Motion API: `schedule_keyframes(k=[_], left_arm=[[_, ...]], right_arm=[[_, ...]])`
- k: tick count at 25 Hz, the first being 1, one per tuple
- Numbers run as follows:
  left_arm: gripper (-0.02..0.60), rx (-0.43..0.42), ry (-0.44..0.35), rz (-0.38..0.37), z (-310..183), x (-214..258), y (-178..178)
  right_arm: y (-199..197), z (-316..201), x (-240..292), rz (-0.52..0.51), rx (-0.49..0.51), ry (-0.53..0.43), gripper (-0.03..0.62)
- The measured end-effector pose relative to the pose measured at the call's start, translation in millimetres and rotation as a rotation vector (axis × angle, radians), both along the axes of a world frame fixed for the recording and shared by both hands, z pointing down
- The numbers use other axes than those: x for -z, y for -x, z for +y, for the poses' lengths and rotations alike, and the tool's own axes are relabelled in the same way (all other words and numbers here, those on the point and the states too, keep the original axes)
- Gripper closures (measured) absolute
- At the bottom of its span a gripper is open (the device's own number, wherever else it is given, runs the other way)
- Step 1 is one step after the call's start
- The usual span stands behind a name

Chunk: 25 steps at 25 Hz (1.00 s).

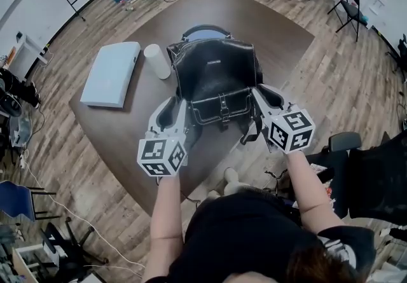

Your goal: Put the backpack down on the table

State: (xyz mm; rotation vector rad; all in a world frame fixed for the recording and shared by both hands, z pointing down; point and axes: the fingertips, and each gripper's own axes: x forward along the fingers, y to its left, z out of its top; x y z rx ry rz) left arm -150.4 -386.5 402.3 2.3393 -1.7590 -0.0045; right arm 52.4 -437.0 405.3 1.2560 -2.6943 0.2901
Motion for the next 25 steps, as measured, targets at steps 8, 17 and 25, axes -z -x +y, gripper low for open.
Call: schedule_keyframes(k=[8,17,25], left_arm=[[0.499,0.015,0.016,-0.016,21,-5,-2],[0.517,0.025,0.051,-0.027,41,-11,-3],[0.517,0.032,0.067,-0.015,56,-18,-1]], right_arm=[[7,23,-6,0.002,0.011,0.018,0.576],[14,43,-10,0.012,0.022,0.042,0.577],[18,56,-13,0.008,0.029,0.053,0.577]])
